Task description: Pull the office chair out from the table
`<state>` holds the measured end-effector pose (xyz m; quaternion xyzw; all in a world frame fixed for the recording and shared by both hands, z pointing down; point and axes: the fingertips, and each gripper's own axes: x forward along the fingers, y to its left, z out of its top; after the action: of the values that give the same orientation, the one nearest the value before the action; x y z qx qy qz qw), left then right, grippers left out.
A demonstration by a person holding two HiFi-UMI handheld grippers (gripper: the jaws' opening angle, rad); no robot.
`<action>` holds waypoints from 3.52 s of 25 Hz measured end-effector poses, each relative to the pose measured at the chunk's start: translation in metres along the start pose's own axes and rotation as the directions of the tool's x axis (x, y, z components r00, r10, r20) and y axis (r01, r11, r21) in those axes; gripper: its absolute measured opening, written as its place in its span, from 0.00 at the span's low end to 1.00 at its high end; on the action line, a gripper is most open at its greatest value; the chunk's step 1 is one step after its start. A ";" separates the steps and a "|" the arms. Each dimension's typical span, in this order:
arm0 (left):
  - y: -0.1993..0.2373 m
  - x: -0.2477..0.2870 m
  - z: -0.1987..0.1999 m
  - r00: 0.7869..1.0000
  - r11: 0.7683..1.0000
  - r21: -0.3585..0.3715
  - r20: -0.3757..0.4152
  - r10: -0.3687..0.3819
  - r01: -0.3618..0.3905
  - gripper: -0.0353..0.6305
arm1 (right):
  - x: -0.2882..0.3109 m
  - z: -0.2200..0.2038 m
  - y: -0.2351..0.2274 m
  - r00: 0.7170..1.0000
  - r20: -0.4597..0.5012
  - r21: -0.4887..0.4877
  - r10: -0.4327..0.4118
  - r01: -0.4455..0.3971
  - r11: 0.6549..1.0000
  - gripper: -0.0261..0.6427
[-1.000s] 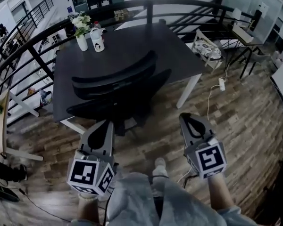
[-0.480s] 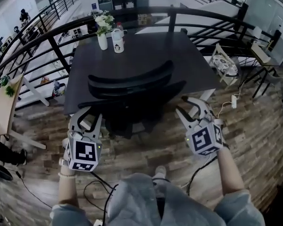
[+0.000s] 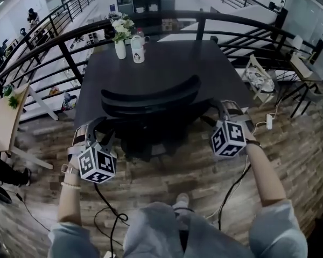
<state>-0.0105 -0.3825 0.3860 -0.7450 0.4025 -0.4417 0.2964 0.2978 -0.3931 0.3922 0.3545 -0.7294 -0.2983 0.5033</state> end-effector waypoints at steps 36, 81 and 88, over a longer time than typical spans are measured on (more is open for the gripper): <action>-0.020 0.046 -0.050 0.959 0.926 0.318 -0.257 -0.120 0.202 0.34 | 0.065 -0.019 0.013 0.960 -0.260 -0.101 0.104 -0.134 0.986 0.32; -0.099 -0.021 0.023 0.976 0.931 0.333 -0.200 -0.085 0.149 0.34 | -0.058 -0.079 0.070 0.964 -0.266 -0.026 -0.007 0.000 1.000 0.33; -0.131 -0.057 0.034 0.972 0.926 0.336 -0.208 -0.107 0.173 0.34 | -0.108 -0.081 0.106 0.967 -0.253 -0.015 -0.021 0.017 1.000 0.33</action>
<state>0.0481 -0.2652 0.4517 -0.6624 0.2884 -0.5942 0.3536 0.3781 -0.2507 0.4451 0.3933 -0.6538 -0.2602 0.5916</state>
